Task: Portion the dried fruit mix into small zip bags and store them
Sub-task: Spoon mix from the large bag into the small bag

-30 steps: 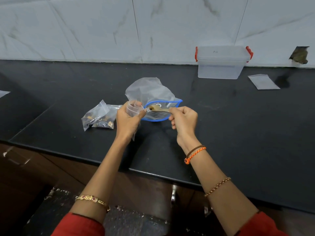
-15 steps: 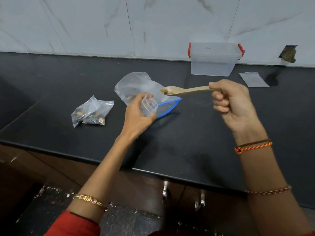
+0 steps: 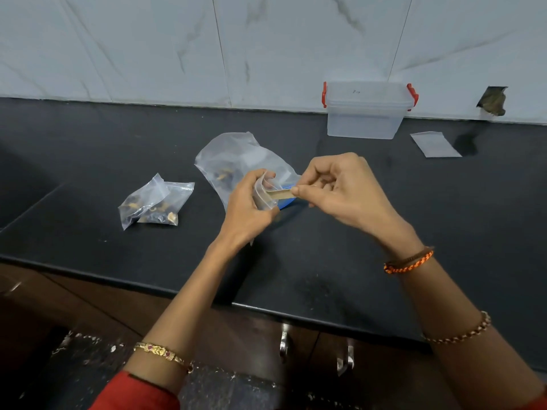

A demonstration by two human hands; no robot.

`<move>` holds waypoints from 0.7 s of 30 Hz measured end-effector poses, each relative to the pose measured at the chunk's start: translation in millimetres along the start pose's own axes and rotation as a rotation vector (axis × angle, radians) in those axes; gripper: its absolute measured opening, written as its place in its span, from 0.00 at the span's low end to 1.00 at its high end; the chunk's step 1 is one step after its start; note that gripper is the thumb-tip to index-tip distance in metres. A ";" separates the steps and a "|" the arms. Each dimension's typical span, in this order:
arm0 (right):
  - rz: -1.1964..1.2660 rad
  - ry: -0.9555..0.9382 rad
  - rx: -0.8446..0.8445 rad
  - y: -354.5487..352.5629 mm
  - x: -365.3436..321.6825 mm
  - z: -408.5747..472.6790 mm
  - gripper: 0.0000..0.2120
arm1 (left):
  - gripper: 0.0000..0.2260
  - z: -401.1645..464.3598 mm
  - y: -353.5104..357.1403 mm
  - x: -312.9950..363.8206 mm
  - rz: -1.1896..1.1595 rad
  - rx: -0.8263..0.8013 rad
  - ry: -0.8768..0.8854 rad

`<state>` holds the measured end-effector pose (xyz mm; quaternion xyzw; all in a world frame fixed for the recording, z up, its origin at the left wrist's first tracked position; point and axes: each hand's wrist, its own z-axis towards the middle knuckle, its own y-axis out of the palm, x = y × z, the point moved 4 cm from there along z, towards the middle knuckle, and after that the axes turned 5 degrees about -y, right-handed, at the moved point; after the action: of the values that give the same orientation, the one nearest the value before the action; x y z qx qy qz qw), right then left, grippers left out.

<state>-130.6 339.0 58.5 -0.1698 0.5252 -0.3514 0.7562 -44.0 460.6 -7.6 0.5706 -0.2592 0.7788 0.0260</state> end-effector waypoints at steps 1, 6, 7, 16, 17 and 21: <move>-0.086 -0.056 -0.002 -2.3 -2.5 -0.6 0.05 | 0.20 0.7 -0.6 -0.6 0.003 0.003 -0.009; -0.281 -0.285 0.165 -27.6 -5.4 -3.5 0.06 | 0.20 2.4 -4.2 -1.3 -0.129 0.003 -0.097; -0.223 -0.282 0.181 -30.9 -1.8 -4.6 0.05 | 0.19 2.9 -4.5 -1.9 -0.203 0.002 -0.130; 0.552 0.476 0.566 -37.5 92.9 -30.7 0.08 | 0.20 2.8 0.2 0.8 -0.366 0.025 -0.186; 0.558 0.539 0.575 -32.8 103.2 -33.7 0.09 | 0.20 1.9 2.8 3.4 -0.368 0.026 -0.180; 0.527 0.691 0.595 -13.5 131.8 -41.0 0.09 | 0.21 1.0 15.0 9.4 -0.360 0.040 -0.167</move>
<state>-146.3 240.6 -38.0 0.3158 0.6462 -0.3189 0.6173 -51.5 444.8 -4.5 0.6706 -0.1388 0.7166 0.1321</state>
